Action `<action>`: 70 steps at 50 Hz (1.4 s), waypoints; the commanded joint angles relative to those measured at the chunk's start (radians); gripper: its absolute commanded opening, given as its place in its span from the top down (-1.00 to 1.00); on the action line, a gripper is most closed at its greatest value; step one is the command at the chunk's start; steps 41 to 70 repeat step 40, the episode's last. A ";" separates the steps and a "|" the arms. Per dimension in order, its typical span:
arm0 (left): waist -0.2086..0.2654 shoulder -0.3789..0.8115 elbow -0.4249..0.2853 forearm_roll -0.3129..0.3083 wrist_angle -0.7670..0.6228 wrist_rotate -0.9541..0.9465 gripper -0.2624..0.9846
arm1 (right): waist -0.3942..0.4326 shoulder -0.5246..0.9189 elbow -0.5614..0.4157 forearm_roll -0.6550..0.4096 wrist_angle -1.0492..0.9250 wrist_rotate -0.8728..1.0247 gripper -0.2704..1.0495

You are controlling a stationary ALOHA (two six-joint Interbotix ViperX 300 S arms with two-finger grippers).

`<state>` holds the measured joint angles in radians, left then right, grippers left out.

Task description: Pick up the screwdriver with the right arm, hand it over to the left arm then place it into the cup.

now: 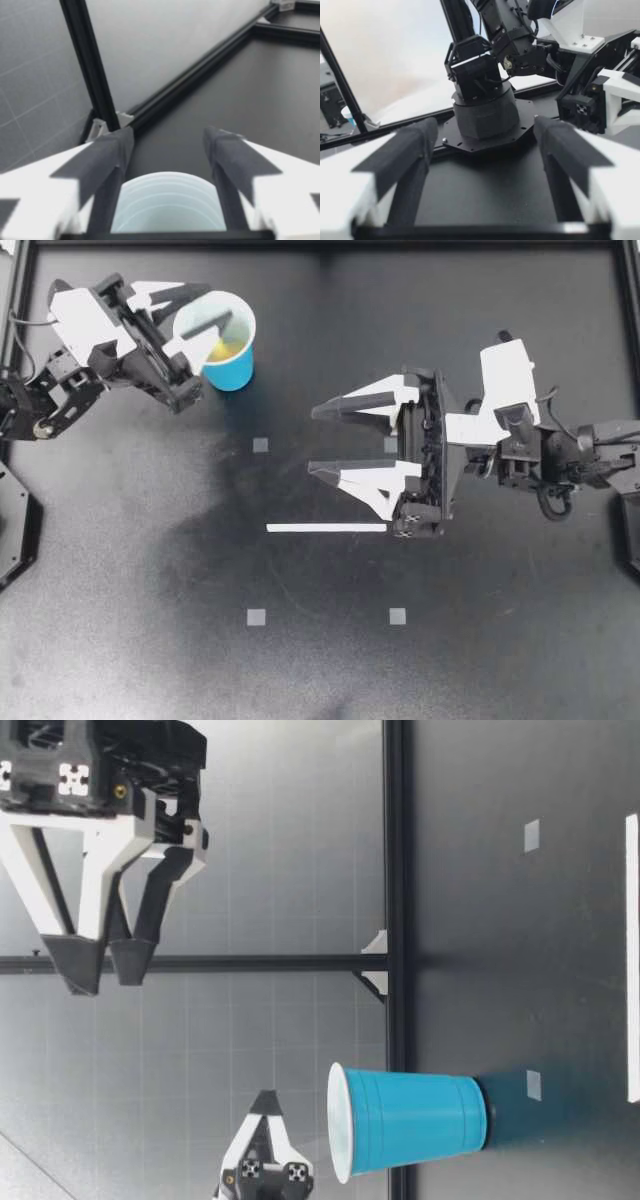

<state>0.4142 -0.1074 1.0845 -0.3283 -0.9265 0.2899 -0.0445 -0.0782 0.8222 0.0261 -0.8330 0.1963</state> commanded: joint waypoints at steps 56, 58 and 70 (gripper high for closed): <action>-0.357 -0.362 0.005 0.187 0.170 -0.212 -0.38 | -0.026 -0.121 0.006 -0.005 0.147 -0.051 -0.54; -0.357 -0.362 0.005 0.187 0.170 -0.212 -0.38 | -0.026 -0.121 0.006 -0.005 0.147 -0.051 -0.54; -0.357 -0.362 0.005 0.187 0.170 -0.212 -0.38 | -0.026 -0.121 0.006 -0.005 0.147 -0.051 -0.54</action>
